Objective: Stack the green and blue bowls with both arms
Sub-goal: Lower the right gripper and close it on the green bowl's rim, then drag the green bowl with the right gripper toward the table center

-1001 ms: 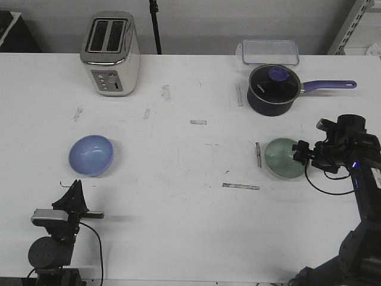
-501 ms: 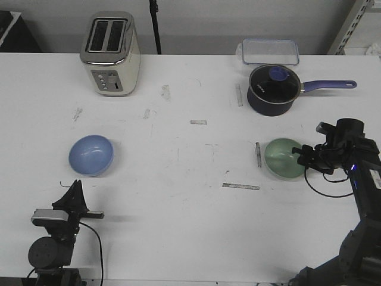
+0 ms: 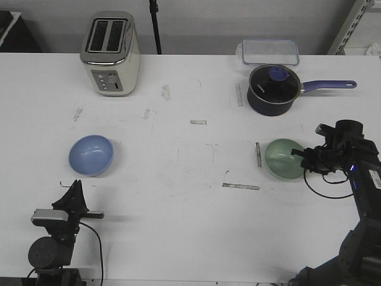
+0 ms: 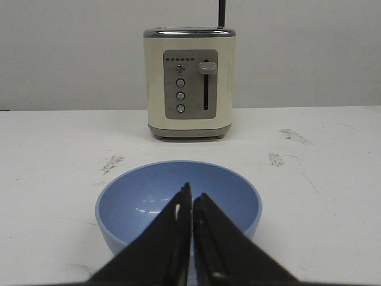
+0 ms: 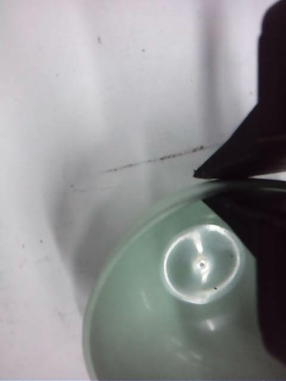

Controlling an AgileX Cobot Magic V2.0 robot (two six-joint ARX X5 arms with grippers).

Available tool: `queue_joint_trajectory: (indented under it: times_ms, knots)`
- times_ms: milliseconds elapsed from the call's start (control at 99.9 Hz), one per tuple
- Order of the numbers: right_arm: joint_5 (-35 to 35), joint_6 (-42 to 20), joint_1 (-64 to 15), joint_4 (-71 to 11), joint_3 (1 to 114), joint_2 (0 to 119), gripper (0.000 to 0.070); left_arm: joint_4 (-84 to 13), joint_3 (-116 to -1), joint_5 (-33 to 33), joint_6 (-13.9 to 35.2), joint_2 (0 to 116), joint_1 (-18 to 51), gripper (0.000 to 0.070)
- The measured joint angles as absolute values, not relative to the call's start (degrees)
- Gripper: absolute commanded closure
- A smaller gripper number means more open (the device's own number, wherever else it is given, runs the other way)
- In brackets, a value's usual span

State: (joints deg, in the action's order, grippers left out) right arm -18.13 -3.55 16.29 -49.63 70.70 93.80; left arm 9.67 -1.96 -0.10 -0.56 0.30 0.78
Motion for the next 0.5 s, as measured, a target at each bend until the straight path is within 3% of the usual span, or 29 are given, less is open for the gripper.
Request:
queue_joint_trajectory:
  times_ms: [501]
  knots:
    - [-22.4,-10.8,12.7,-51.5,74.4,90.5,0.0693,9.7,-2.0,-0.1,-0.6,0.3,0.8,0.0699]
